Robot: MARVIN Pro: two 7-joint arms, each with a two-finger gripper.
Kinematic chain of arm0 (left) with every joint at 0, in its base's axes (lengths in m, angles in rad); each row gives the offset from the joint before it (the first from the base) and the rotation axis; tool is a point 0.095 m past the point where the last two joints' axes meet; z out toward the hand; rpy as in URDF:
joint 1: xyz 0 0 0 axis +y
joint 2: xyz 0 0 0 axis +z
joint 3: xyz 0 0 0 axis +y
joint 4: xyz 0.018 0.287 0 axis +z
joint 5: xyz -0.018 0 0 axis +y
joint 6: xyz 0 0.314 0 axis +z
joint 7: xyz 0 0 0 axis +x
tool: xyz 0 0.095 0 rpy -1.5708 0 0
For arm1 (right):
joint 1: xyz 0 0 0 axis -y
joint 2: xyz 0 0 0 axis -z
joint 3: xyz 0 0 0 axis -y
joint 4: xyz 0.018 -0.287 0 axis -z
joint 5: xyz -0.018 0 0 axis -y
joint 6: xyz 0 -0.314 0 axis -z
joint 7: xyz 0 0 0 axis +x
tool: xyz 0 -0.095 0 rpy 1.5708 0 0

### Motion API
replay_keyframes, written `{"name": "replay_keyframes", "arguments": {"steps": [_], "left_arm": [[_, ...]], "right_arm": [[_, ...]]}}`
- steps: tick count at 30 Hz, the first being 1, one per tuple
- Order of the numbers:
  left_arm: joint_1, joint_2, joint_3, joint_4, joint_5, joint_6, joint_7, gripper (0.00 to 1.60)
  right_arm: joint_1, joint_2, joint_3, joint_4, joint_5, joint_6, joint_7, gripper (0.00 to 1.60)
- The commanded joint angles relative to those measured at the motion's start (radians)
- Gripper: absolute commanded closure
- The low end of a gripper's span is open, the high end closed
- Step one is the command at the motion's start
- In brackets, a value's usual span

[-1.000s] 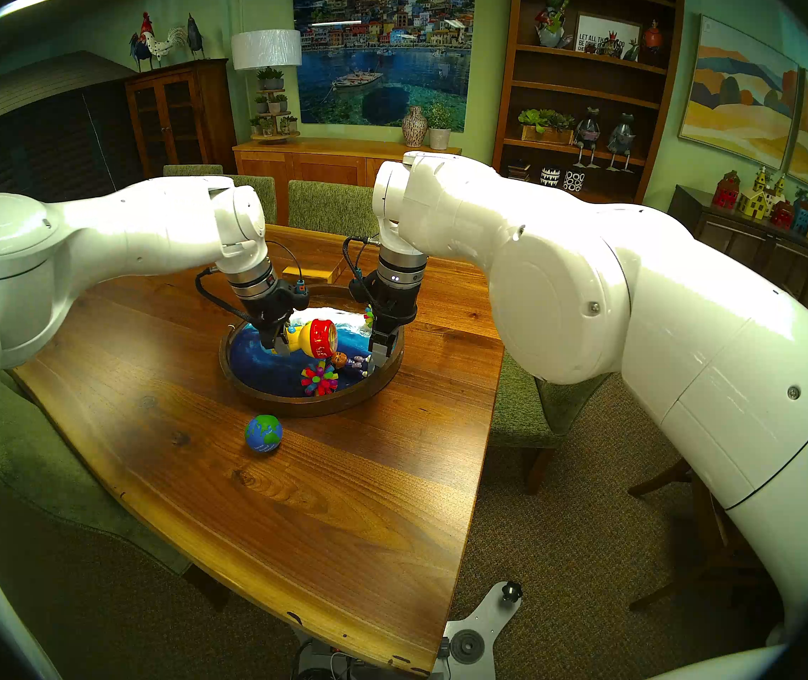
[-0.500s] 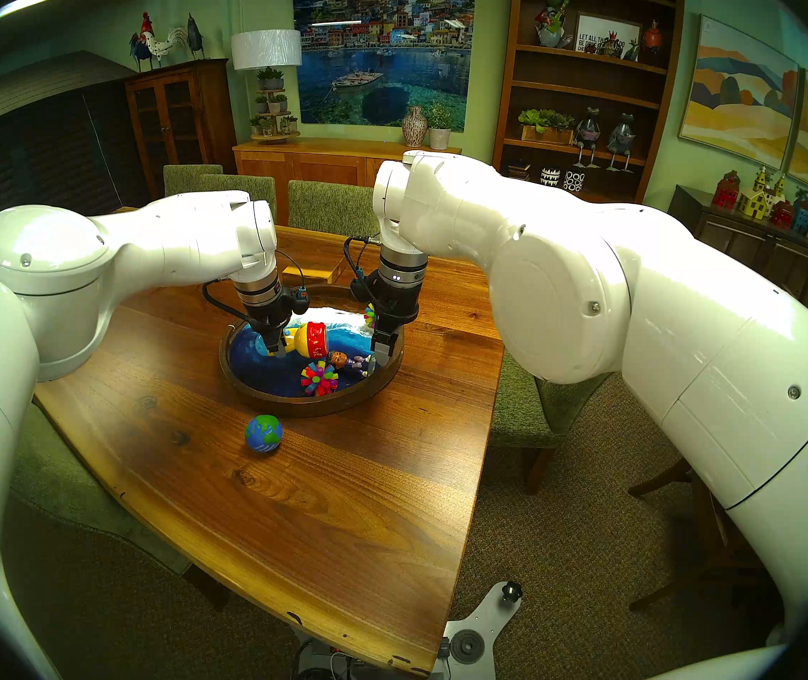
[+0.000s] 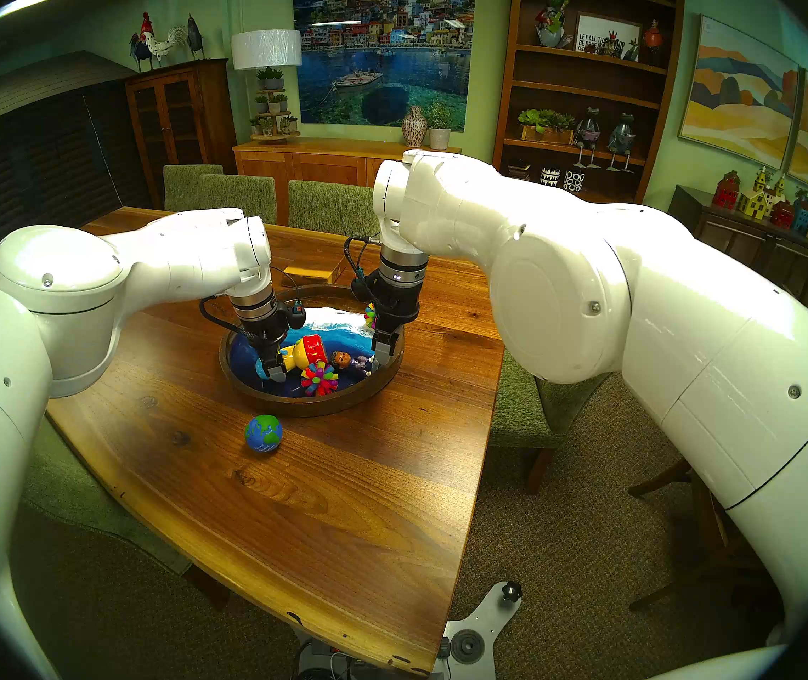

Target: Put toys in center tray

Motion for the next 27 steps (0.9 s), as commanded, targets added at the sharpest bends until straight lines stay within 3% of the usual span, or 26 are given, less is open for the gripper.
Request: {"name": "replay_keyframes", "arguments": {"steps": [1,10,27], "left_arm": [[-0.101,0.021,-0.037,0.035,-0.015,-0.006,-0.012,0.00],[-0.139,0.051,-0.151,0.080,0.001,-0.038,-0.064,0.00],[-0.247,0.169,-0.160,-0.114,0.053,-0.101,-0.289,0.00]], "right_arm": [[0.039,0.002,0.005,0.017,0.004,-0.001,0.046,0.00],[0.037,0.003,0.014,0.014,0.002,0.000,0.025,0.00],[0.030,0.003,0.025,0.009,0.001,0.001,0.004,0.00]]}}
